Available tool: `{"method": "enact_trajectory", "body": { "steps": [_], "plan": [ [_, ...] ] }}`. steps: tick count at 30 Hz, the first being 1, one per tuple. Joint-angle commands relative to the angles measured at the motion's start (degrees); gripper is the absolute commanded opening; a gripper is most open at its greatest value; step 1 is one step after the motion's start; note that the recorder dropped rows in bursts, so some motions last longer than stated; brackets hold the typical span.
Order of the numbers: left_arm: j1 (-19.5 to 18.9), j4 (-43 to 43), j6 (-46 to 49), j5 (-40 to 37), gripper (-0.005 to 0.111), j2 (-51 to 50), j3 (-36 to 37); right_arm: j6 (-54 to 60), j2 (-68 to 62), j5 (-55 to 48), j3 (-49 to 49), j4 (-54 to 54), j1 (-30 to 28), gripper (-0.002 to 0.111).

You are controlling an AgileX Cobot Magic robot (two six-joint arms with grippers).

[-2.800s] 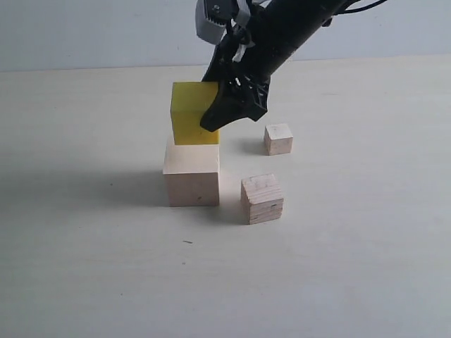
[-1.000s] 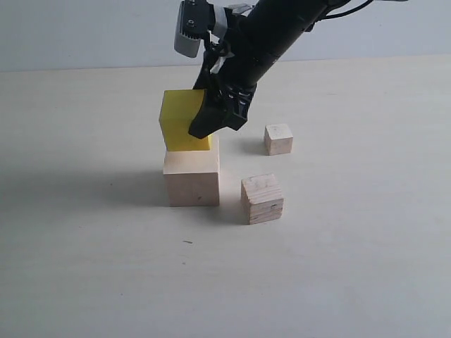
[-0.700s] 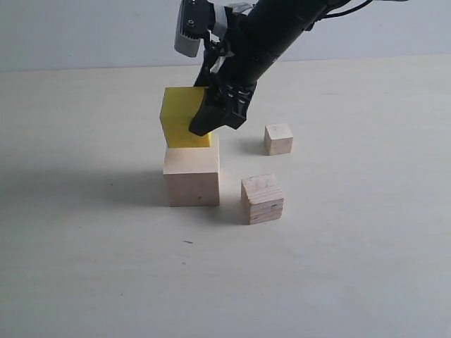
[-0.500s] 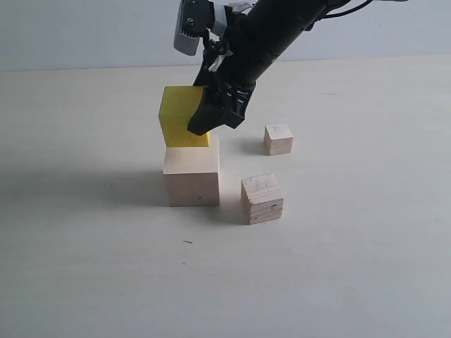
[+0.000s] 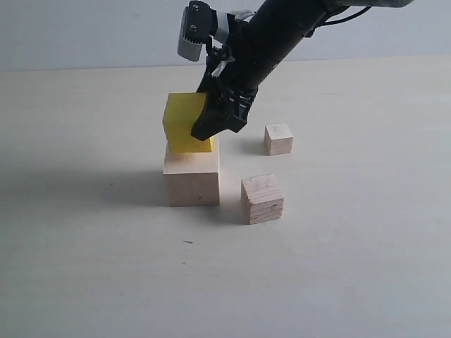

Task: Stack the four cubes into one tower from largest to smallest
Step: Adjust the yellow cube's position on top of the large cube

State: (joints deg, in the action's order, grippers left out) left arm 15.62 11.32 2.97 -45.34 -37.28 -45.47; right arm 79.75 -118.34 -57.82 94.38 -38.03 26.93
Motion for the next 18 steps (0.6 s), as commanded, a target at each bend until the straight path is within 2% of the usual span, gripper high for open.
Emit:
{"method": "enact_trajectory", "body": {
  "steps": [1, 18],
  "plan": [
    [0.31, -0.25, 0.05, 0.02, 0.000, -0.07, 0.08, 1.01, -0.10, -1.87, -0.28, -2.40, -0.25, 0.000],
    [0.31, -0.25, 0.05, 0.02, 0.000, -0.07, 0.08, 4.72, -1.01, -2.74, -0.28, -2.19, -0.25, 0.000]
  ]
}}
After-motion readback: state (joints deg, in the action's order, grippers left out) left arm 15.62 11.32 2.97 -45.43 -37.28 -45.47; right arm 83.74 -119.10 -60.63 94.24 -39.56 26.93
